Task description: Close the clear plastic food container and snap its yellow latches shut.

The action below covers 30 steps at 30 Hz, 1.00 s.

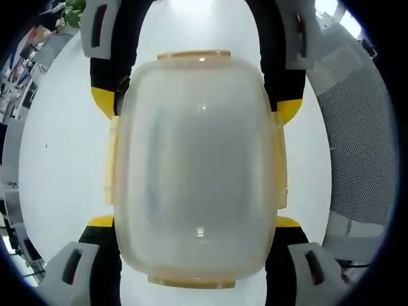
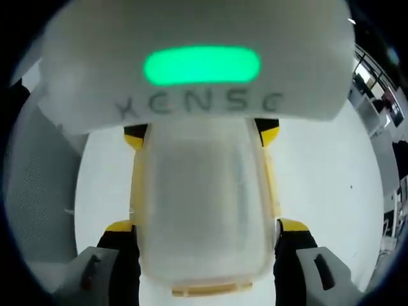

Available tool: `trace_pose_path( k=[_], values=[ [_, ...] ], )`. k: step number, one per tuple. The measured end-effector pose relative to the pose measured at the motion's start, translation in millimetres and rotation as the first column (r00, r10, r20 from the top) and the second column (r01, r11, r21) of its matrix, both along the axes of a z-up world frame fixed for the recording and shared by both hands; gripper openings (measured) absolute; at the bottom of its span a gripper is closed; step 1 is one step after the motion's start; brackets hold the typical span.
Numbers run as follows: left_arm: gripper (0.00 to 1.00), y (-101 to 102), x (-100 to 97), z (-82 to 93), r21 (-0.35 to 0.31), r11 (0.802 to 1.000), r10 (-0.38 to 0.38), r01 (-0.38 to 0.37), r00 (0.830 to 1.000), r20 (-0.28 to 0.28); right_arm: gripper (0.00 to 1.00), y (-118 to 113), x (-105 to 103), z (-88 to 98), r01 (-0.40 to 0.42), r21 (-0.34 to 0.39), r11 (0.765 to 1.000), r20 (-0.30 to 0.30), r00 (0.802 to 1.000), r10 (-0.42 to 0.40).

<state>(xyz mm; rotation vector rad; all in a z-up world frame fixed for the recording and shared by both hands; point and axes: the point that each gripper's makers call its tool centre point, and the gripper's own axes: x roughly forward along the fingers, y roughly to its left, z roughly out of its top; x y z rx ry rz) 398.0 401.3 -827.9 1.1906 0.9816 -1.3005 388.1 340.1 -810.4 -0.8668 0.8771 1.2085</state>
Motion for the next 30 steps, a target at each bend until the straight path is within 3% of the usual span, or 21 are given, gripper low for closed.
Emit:
trace_pose_path(
  k=[30],
  values=[
    [0.96,-5,36.2,1.8,0.004,1.0,0.01,-0.01,1.0,0.001,0.88,-5,38,1.2,-0.004,0.003,1.0,0.005,1.0,0.004]
  ],
)
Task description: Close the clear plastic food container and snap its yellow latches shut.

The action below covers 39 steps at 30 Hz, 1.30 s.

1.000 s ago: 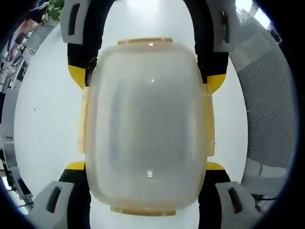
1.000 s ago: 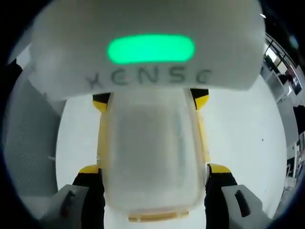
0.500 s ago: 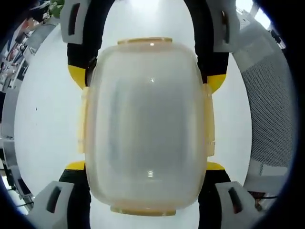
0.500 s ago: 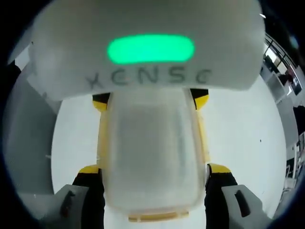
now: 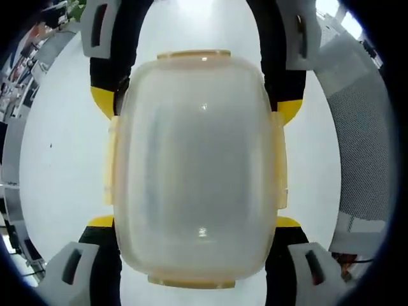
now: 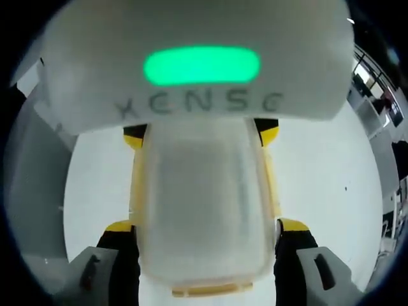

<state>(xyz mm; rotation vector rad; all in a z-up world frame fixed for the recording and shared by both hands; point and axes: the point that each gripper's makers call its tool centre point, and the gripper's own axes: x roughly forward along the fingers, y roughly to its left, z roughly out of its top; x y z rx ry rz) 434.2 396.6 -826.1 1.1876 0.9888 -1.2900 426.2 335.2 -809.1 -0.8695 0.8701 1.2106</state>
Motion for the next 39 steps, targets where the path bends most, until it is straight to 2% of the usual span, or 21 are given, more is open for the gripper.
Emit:
trace_pose_path(
  k=[22,39],
  values=[
    [0.96,-3.1,3.3,0.2,-0.004,1.0,-0.005,0.005,1.0,-0.001,0.88,-3.2,1.0,0.7,0.014,-0.01,1.0,0.01,1.0,-0.014],
    [0.96,-4.4,1.6,2.5,-0.006,1.0,-0.006,0.006,1.0,0.014,0.88,-6.3,-0.9,1.4,-0.019,-0.035,0.999,0.033,0.999,0.02]
  ],
)
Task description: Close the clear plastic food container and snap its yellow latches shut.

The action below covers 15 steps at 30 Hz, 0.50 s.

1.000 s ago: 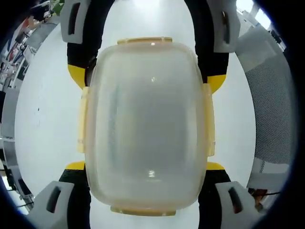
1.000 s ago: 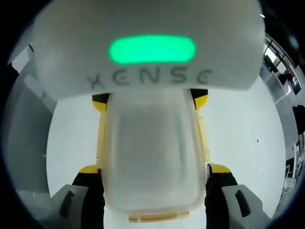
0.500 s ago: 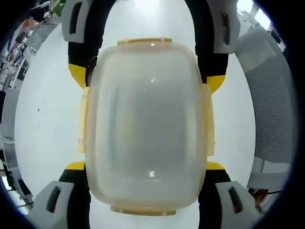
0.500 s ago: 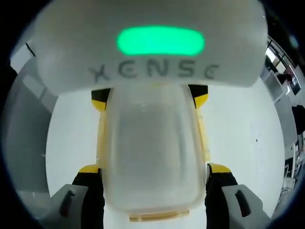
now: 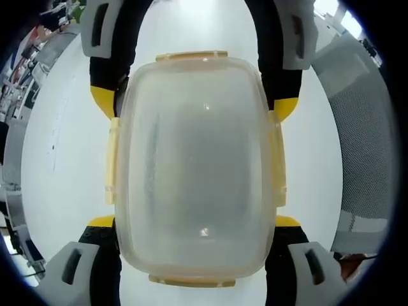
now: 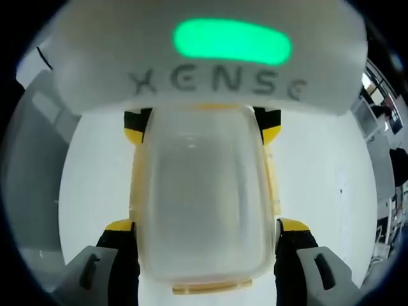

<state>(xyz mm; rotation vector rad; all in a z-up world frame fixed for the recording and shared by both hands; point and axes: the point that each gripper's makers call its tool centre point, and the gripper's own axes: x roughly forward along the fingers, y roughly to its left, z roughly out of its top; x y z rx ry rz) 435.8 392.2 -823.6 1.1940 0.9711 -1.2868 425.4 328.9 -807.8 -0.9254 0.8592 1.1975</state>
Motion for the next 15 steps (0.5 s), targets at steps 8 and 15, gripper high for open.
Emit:
trace_pose_path(
  k=[8,15],
  values=[
    [0.94,3,-0.3,2.5,0.026,1.0,-0.015,0.014,0.999,0.029,0.87,-1,-1,2.4,-0.018,-0.011,1.0,0.009,1.0,0.018],
    [0.97,0,-0.4,9.9,0.007,1.0,0.012,-0.012,0.999,0.035,0.87,-4,-2,10.5,-0.014,-0.004,1.0,0.015,1.0,0.014]
  ],
)
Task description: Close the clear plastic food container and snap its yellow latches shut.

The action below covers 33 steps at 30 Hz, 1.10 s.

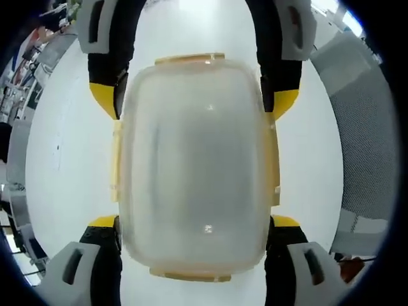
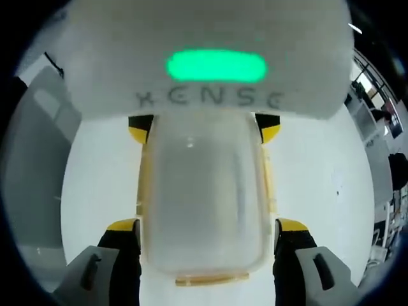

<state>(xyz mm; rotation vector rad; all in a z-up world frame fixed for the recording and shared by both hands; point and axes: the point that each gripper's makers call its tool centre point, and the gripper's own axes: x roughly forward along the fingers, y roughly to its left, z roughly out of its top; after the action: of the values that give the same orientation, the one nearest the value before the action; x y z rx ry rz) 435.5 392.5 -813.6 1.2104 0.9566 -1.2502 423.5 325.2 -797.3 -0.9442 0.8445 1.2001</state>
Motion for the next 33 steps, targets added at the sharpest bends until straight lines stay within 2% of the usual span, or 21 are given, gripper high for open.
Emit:
trace_pose_path(
  k=[19,25,28,31,33],
  values=[
    [0.93,10,0.0,29.5,-0.007,1.0,0.028,-0.028,0.999,0.028,0.86,1,1,29.9,0.012,0.0,1.0,0.044,0.999,-0.012],
    [0.91,12,-3.7,37.2,-0.051,0.996,0.071,-0.07,0.997,0.028,0.85,-4,-2,37.9,0.062,0.03,0.998,0.057,0.996,-0.063],
    [0.91,8,-10.3,42.1,-0.13,0.981,0.143,-0.142,0.99,0.001,0.84,-3,-7,44.2,0.093,0.079,0.993,0.055,0.994,-0.098],
    [0.91,8,-14.6,44.0,-0.162,0.972,0.169,-0.168,0.986,-0.009,0.84,-4,-10,45.5,0.125,0.107,0.986,0.054,0.99,-0.131],
    [0.91,7,-15.5,45.3,-0.186,0.965,0.19,-0.188,0.982,-0.009,0.84,-4,-12,46.7,0.172,0.147,0.974,0.043,0.983,-0.18]
  ],
)
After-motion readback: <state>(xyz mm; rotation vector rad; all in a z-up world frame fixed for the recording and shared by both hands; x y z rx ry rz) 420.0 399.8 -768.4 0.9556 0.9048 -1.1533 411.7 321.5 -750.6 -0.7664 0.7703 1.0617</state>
